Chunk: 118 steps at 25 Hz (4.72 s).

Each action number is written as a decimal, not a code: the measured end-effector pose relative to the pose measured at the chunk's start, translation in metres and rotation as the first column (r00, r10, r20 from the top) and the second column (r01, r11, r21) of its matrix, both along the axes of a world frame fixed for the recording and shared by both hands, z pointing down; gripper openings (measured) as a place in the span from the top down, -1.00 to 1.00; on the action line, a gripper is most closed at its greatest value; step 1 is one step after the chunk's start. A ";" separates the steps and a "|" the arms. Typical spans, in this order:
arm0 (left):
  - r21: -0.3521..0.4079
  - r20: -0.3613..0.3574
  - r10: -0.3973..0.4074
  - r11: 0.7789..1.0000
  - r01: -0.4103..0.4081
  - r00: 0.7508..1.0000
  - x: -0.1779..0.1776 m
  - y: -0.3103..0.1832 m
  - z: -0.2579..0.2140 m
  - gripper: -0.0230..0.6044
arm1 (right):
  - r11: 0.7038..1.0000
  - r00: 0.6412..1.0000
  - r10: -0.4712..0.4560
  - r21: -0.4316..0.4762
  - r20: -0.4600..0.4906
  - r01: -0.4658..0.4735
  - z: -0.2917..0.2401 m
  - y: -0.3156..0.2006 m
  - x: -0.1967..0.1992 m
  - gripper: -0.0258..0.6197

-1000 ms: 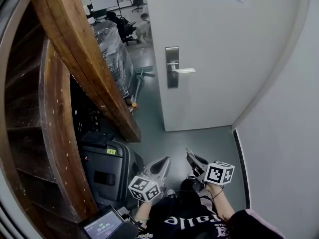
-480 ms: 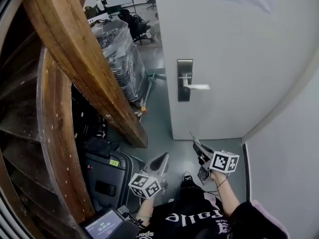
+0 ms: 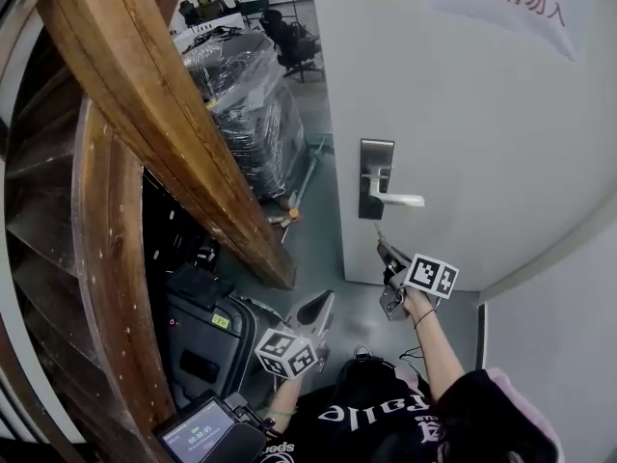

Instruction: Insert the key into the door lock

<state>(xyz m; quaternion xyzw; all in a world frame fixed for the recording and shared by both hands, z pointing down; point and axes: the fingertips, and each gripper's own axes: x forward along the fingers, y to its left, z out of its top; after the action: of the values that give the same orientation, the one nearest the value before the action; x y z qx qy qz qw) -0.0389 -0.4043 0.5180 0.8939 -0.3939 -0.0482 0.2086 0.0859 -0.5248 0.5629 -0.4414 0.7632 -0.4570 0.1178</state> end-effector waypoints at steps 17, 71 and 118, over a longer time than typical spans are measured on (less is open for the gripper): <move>-0.030 0.047 -0.111 0.993 0.113 0.993 -0.019 -0.018 0.011 0.90 | 0.998 0.980 0.061 -0.015 0.189 -0.059 -0.003 -0.072 0.004 0.81; -0.069 0.064 -0.183 0.980 0.187 0.981 -0.044 -0.018 0.025 0.90 | 0.984 0.943 0.152 0.041 0.297 -0.171 -0.003 -0.136 -0.002 0.80; -0.084 -0.020 0.149 0.985 -0.150 0.989 -0.040 0.242 0.033 0.90 | 0.992 0.966 -0.049 0.100 -0.253 0.077 0.003 0.358 -0.091 0.81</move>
<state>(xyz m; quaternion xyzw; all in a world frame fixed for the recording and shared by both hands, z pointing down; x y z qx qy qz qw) -0.0790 -0.1623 0.5507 0.9109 -0.3258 -0.0217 0.2524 -0.0053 -0.1666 0.5657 -0.4638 0.8093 -0.3591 0.0299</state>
